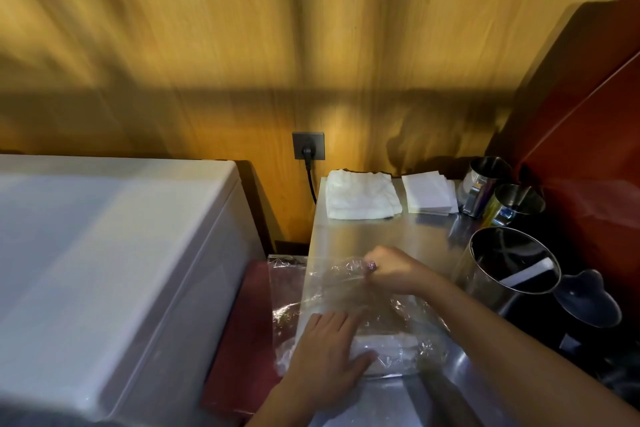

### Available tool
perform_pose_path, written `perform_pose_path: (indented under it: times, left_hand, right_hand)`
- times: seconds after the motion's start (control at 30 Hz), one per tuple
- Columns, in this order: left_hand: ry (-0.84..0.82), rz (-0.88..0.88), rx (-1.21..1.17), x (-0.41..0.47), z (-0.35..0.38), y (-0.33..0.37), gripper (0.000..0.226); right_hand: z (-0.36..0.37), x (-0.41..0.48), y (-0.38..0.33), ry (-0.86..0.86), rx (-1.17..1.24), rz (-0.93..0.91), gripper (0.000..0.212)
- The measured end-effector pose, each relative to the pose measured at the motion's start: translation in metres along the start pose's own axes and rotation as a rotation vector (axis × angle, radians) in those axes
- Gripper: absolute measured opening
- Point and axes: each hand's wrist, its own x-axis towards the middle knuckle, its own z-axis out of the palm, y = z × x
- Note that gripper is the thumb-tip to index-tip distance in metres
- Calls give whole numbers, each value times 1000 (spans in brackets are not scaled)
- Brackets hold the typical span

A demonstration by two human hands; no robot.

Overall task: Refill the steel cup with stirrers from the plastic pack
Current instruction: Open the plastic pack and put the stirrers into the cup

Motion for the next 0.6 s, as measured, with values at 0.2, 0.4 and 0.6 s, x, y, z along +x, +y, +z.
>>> perform_pose_path:
  times: [0.2, 0.4, 0.6]
  left_hand:
    - [-19, 21, 31, 4, 2, 3, 27]
    - [-67, 19, 11, 3, 2, 5, 42]
    - [9, 63, -33, -1, 5, 11, 26]
  right_hand:
    - [-5, 0, -10, 99, 16, 13, 13]
    - [-18, -4, -10, 177, 39, -8, 13]
    - [-29, -6, -13, 242, 96, 14, 15]
